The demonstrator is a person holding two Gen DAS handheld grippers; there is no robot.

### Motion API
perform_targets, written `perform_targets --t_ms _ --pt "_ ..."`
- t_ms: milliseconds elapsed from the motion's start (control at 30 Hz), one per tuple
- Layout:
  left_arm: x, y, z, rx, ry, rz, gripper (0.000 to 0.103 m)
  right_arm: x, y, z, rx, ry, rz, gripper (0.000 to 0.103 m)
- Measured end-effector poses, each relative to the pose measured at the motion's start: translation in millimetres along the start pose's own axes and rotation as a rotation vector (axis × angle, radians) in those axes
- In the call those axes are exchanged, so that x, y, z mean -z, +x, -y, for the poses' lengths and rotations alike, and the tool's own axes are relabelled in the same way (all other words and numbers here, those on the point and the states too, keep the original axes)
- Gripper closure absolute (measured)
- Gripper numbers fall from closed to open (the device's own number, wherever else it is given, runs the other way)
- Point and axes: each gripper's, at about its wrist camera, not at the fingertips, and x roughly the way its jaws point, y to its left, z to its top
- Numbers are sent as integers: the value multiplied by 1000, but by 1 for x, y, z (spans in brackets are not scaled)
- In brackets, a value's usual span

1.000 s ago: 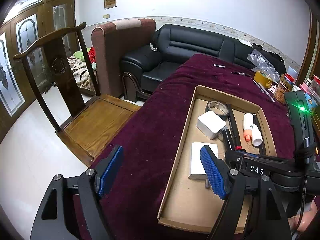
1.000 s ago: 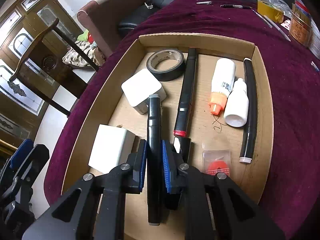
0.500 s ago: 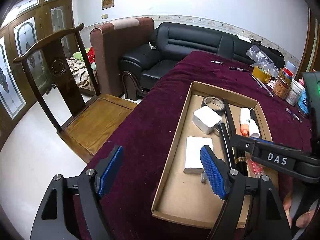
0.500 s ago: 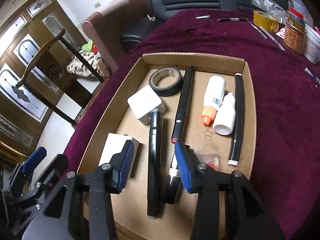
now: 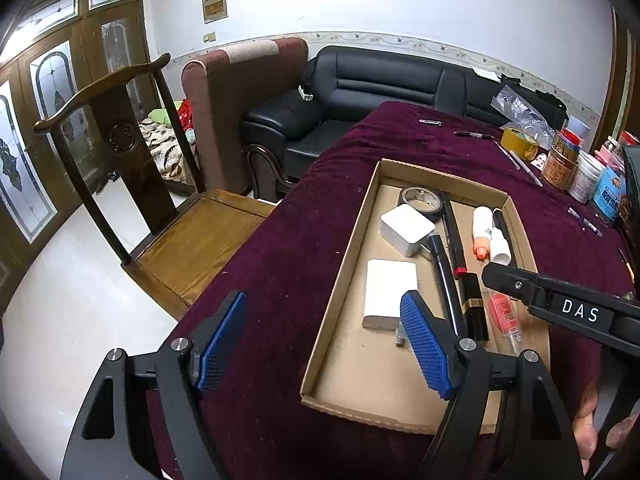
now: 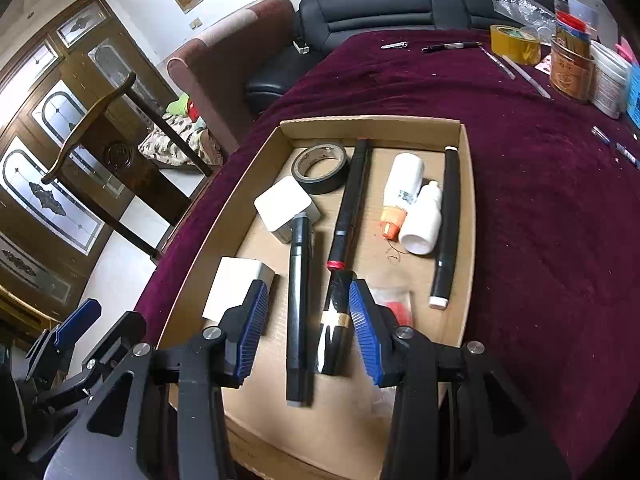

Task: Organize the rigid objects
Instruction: 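Lower the charger and marker into the tray and open both grippers, then withdraw both grippers from the tray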

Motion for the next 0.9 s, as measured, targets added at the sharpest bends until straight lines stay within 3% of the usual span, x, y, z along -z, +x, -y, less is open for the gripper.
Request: perform_targets --t_ms 400,667,900 --pt "9 -18 21 2 54 9 29 19 -27 29 10 35 36 62" --pt "22 -39 56 61 119 28 29 44 -52 87 44 135 60 62" --pt "38 -50 109 131 240 11 29 61 -96 156 119 227 128 62"
